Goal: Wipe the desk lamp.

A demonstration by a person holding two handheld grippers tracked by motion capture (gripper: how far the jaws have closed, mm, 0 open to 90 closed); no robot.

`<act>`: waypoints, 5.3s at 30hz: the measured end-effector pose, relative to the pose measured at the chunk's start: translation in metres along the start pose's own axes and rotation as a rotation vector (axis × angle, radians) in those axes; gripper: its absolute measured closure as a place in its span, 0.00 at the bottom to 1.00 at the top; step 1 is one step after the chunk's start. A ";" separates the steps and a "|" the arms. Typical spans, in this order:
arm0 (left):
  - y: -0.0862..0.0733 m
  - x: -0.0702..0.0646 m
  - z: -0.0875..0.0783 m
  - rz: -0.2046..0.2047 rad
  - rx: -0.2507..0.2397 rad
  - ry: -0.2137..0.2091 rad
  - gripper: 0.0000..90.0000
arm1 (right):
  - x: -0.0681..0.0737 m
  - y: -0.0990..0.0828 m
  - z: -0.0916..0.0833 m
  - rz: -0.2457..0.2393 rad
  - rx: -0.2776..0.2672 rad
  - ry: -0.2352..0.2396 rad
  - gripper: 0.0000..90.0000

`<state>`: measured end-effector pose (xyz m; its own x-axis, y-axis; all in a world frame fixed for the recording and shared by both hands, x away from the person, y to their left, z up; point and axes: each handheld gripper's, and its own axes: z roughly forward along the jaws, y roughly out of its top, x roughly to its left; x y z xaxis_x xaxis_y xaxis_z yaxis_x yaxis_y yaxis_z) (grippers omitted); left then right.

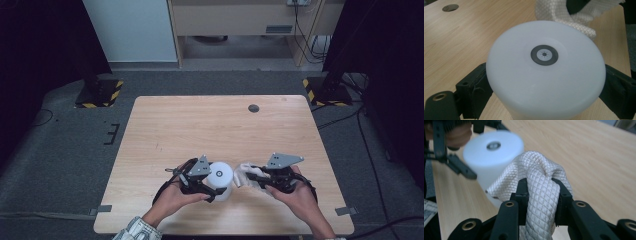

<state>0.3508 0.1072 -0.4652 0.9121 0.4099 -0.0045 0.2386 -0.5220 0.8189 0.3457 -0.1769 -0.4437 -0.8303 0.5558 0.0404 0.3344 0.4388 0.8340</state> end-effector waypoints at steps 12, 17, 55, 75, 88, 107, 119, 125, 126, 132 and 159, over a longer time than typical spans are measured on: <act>-0.001 -0.001 0.001 0.004 -0.007 0.008 0.09 | 0.007 0.034 0.012 -0.001 -0.111 0.067 0.79; -0.001 -0.001 0.001 0.005 -0.007 0.006 0.09 | 0.008 0.026 0.021 0.005 -0.080 0.069 0.80; 0.001 -0.002 0.002 0.017 0.013 0.007 0.09 | 0.002 0.002 0.032 0.054 -0.025 0.061 0.82; 0.000 -0.002 0.002 0.018 0.017 0.007 0.09 | 0.002 -0.012 0.055 0.057 0.088 0.027 0.81; 0.000 -0.002 0.003 0.024 0.020 0.008 0.08 | -0.005 -0.009 0.056 0.105 0.045 0.060 0.81; 0.004 0.004 0.011 0.049 0.022 0.011 0.08 | -0.003 -0.013 0.050 0.098 0.050 0.009 0.81; 0.005 0.007 0.013 0.050 0.017 0.007 0.08 | -0.010 -0.017 0.069 0.120 0.121 -0.017 0.81; 0.006 0.006 0.014 0.048 0.017 0.014 0.08 | -0.004 -0.024 0.063 0.107 0.140 -0.006 0.82; 0.006 0.006 0.014 0.048 0.018 0.015 0.08 | -0.002 -0.026 0.061 0.094 0.144 -0.003 0.82; 0.005 0.006 0.015 0.045 0.017 0.010 0.08 | 0.010 -0.026 0.045 0.065 0.122 0.015 0.82; 0.007 0.006 0.017 0.044 0.029 0.010 0.08 | 0.013 -0.016 0.019 0.089 -0.055 0.011 0.82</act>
<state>0.3639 0.0936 -0.4694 0.9186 0.3935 0.0373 0.2078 -0.5610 0.8013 0.3380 -0.1626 -0.4667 -0.8035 0.5827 0.1218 0.3825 0.3487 0.8556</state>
